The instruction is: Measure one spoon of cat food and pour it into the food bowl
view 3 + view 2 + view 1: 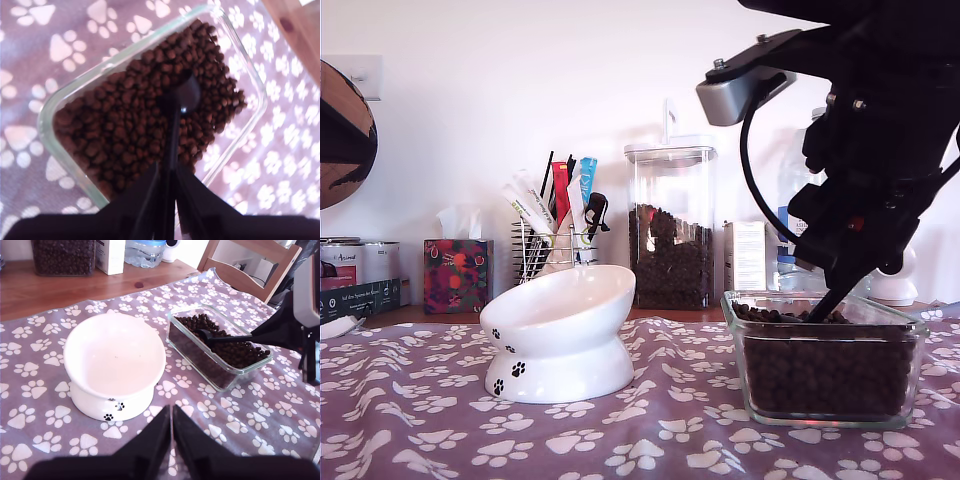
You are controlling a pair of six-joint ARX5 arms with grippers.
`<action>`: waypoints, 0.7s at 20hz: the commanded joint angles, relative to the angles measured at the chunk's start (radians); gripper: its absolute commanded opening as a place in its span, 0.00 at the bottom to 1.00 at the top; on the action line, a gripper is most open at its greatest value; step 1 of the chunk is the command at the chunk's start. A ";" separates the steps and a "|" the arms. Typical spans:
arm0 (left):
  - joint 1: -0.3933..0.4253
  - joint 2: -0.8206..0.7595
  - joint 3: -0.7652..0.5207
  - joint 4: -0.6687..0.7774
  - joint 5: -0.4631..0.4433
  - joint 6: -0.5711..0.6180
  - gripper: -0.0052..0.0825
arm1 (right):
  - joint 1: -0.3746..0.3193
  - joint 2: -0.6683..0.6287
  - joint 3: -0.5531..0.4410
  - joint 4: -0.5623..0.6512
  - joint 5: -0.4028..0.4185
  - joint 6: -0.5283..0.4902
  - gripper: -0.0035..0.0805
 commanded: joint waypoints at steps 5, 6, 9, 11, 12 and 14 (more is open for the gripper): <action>-0.002 0.002 -0.002 0.005 0.003 -0.003 0.04 | -0.045 0.038 -0.041 -0.035 -0.065 0.095 0.03; -0.002 0.002 -0.002 0.005 0.003 -0.003 0.04 | -0.055 0.038 -0.041 -0.036 -0.067 0.105 0.03; -0.002 0.002 -0.002 0.005 0.004 -0.003 0.04 | -0.087 0.038 -0.041 -0.047 -0.068 0.104 0.03; -0.002 0.002 -0.002 0.003 0.004 -0.003 0.04 | -0.117 0.038 -0.041 -0.056 -0.070 0.105 0.03; -0.002 0.002 -0.002 0.002 0.004 -0.003 0.04 | -0.132 0.038 -0.041 -0.064 -0.074 0.111 0.03; -0.002 0.002 -0.002 0.002 0.004 -0.003 0.04 | -0.156 0.038 -0.041 -0.069 -0.089 0.142 0.03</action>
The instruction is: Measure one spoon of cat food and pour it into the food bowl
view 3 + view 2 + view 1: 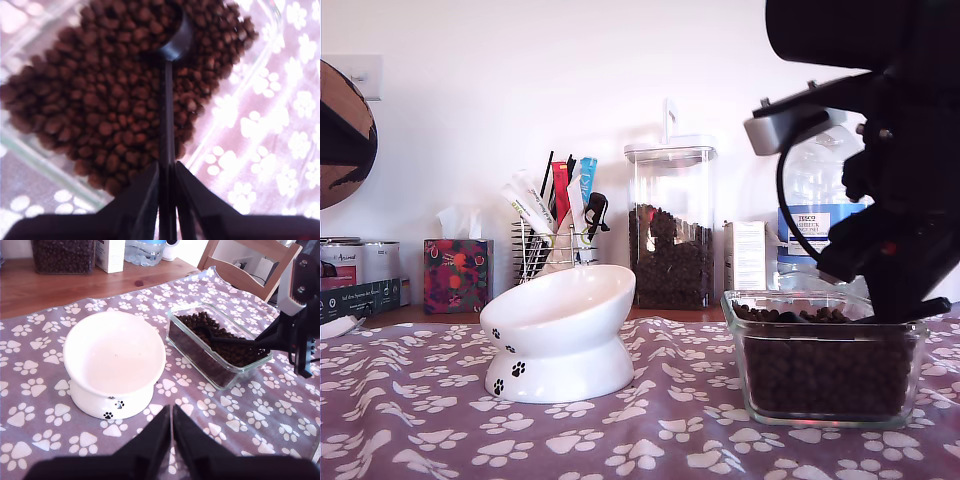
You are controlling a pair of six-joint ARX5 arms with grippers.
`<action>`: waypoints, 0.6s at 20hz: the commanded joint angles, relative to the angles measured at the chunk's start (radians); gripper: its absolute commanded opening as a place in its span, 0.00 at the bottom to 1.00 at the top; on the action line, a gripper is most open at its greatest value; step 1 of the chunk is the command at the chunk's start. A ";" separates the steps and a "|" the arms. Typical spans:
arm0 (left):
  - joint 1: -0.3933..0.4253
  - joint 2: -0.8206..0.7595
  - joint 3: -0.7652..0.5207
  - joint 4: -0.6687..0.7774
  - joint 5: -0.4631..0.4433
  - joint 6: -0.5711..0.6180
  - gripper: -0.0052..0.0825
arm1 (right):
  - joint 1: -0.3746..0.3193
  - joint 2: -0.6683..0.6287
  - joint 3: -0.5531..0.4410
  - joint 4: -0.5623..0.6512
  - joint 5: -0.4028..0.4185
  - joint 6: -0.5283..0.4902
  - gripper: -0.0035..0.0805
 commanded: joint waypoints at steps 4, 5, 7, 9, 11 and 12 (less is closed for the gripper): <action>-0.002 0.002 -0.002 0.008 0.003 -0.003 0.04 | -0.047 0.018 -0.032 -0.006 -0.054 0.077 0.03; -0.002 0.002 -0.002 0.008 0.003 -0.003 0.04 | -0.053 0.018 -0.032 -0.006 -0.068 0.082 0.03; -0.002 0.002 -0.002 0.008 0.003 -0.003 0.04 | -0.065 0.018 -0.032 -0.006 -0.087 0.091 0.03; -0.002 0.002 -0.002 0.007 0.003 -0.003 0.04 | -0.082 0.018 -0.032 -0.004 -0.131 0.109 0.03; -0.002 0.002 -0.002 0.007 0.003 -0.003 0.04 | -0.102 0.018 -0.030 -0.004 -0.166 0.136 0.03; -0.002 0.002 -0.002 0.007 0.003 -0.003 0.04 | -0.116 0.018 -0.026 -0.006 -0.183 0.149 0.03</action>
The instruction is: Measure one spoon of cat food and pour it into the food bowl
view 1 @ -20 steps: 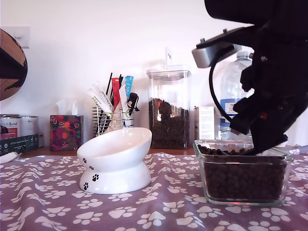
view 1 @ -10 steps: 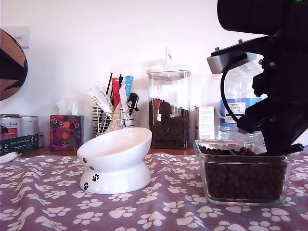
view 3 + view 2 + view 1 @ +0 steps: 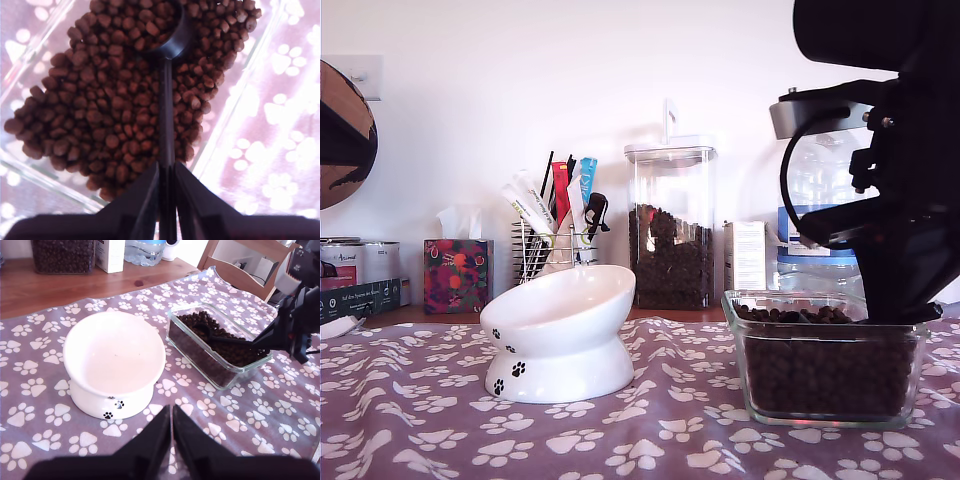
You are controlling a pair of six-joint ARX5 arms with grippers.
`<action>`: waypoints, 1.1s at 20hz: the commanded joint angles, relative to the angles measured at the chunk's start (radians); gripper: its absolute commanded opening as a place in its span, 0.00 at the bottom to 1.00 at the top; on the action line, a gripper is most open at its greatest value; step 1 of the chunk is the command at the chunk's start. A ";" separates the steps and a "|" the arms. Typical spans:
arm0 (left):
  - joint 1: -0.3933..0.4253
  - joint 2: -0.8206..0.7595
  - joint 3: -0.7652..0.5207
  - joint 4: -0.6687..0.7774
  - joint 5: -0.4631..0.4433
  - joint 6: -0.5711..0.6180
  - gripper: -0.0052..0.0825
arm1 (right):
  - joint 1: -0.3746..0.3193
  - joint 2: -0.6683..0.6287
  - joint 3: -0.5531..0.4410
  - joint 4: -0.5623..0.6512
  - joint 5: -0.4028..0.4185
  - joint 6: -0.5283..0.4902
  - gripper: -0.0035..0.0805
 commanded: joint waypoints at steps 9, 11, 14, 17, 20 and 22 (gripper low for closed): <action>-0.002 0.002 -0.002 0.007 0.003 -0.003 0.04 | -0.125 0.021 -0.017 -0.040 -0.175 0.051 0.03; -0.002 0.002 -0.002 0.007 0.003 -0.003 0.04 | -0.141 0.007 -0.017 -0.042 -0.201 0.050 0.03; -0.002 0.002 -0.002 0.006 0.003 -0.003 0.04 | -0.166 -0.019 -0.017 -0.057 -0.232 0.050 0.03; -0.002 0.002 -0.002 0.006 0.003 -0.003 0.04 | -0.177 -0.046 -0.017 -0.064 -0.243 0.050 0.03; -0.002 0.002 -0.002 0.007 0.003 -0.003 0.04 | -0.177 -0.072 -0.017 -0.062 -0.259 0.051 0.03; -0.002 0.002 -0.002 0.007 0.003 -0.003 0.04 | -0.177 -0.082 -0.017 -0.064 -0.262 0.051 0.03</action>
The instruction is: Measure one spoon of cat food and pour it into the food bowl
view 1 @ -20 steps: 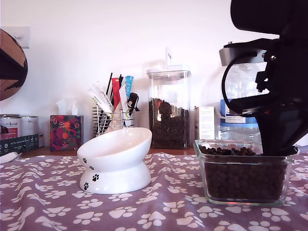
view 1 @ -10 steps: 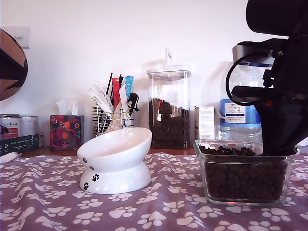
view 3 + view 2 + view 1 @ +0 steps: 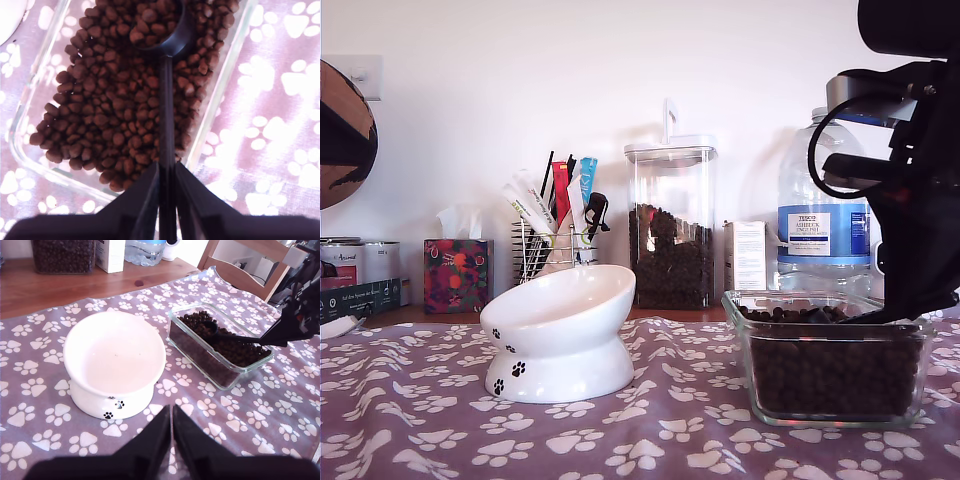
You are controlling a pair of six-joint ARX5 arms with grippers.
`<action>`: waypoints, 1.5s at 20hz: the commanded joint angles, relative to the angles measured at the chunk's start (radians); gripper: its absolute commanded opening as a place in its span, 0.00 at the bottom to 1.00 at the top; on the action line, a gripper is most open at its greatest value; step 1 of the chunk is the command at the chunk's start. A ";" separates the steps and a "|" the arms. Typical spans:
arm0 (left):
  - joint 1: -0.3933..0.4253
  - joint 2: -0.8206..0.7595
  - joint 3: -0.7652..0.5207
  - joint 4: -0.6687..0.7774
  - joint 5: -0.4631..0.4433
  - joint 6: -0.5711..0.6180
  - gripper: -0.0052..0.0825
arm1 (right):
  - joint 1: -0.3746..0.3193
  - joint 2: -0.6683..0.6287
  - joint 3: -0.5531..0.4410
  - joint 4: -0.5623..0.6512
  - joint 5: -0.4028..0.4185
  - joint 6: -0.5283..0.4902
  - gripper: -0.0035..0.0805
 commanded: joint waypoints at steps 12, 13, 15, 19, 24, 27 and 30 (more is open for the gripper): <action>-0.002 0.002 -0.002 0.007 0.003 -0.003 0.04 | -0.009 -0.068 -0.026 -0.005 -0.061 0.018 0.03; -0.002 0.002 -0.002 0.007 0.003 -0.003 0.04 | -0.009 -0.071 -0.026 -0.005 -0.061 0.027 0.03; -0.002 0.002 -0.002 0.007 0.003 -0.003 0.04 | -0.009 -0.081 -0.026 -0.003 -0.061 0.031 0.03; -0.002 0.002 -0.002 0.008 0.003 -0.003 0.04 | -0.009 -0.098 -0.006 -0.012 -0.061 0.030 0.03; -0.002 0.003 -0.002 0.008 0.002 -0.002 0.04 | -0.009 -0.103 0.046 -0.014 -0.060 0.002 0.03; -0.002 0.003 -0.002 0.008 0.002 -0.002 0.04 | -0.011 -0.103 0.060 -0.014 -0.063 -0.005 0.03; -0.002 0.003 -0.002 0.008 0.002 -0.002 0.04 | -0.011 -0.103 0.082 -0.014 -0.097 -0.003 0.03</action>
